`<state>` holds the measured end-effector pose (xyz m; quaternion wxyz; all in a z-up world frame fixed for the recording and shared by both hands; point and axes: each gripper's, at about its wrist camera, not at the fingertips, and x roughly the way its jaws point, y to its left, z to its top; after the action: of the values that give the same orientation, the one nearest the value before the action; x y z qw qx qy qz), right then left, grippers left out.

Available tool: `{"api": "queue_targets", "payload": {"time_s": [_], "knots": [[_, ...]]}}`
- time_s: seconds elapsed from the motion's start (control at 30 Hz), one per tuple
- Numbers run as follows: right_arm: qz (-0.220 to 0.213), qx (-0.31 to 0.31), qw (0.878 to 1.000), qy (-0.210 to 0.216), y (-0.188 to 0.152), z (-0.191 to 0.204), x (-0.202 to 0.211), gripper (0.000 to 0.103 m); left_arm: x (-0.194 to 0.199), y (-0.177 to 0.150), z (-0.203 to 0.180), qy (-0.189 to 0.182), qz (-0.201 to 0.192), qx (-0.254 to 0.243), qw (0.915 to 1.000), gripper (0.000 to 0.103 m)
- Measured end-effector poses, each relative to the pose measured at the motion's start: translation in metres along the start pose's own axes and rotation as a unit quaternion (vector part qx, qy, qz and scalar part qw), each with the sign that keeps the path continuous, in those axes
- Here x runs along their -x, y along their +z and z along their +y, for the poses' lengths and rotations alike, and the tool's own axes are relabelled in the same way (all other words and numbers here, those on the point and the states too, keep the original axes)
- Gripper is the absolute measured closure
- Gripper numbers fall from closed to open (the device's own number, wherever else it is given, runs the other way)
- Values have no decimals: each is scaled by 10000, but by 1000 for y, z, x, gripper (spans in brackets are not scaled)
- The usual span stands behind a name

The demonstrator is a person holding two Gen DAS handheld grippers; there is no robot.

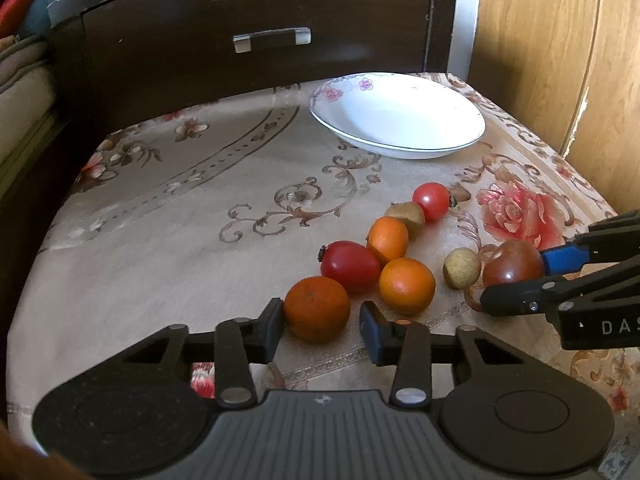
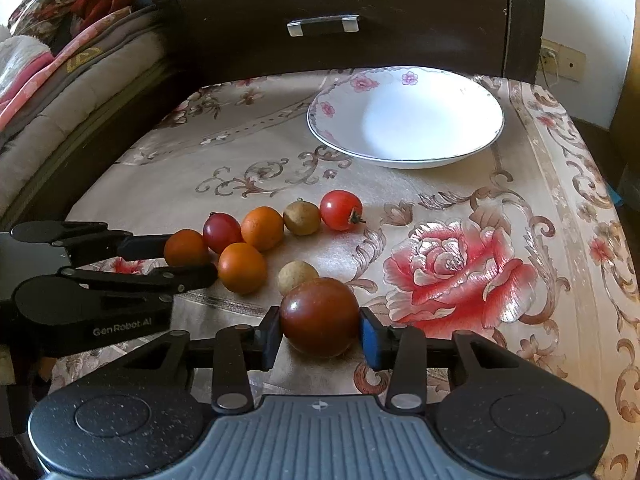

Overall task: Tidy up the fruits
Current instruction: 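Lower the left tool onto the orange tangerine and close it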

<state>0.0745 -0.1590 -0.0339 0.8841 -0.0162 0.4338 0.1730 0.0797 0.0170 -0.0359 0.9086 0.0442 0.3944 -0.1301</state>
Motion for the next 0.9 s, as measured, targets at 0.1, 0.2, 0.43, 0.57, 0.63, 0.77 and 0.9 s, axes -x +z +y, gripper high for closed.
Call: {"api": "queue_targets", "payload": {"time_s": [0.1,0.2,0.43,0.57,0.63,0.77,0.9], "knots": [[3,-57,10000,-47,-1,-2,2,68,0,2,4,-10,13,120,9999,60],[-8,-144,9999,-83,-1,-6,6,68,-1,3,3,28,20,116,9999,61],[-148,-195,9996,-127,5,-7,16,68,7,5,4,21,-10,222,9998,61],[-173,-213,9995,-154,9,-10,18,68,13,10,0,-22,-97,176,9998,61],[-187,-233,9994,-159,10,-11,19,68,12,10,-1,-10,-81,156,9998,61],[-218,-289,9992,-182,14,-15,20,68,13,11,1,-29,-104,227,9997,61],[-269,-331,9989,-178,20,-18,21,68,15,15,-1,-43,-166,223,9996,61]]}}
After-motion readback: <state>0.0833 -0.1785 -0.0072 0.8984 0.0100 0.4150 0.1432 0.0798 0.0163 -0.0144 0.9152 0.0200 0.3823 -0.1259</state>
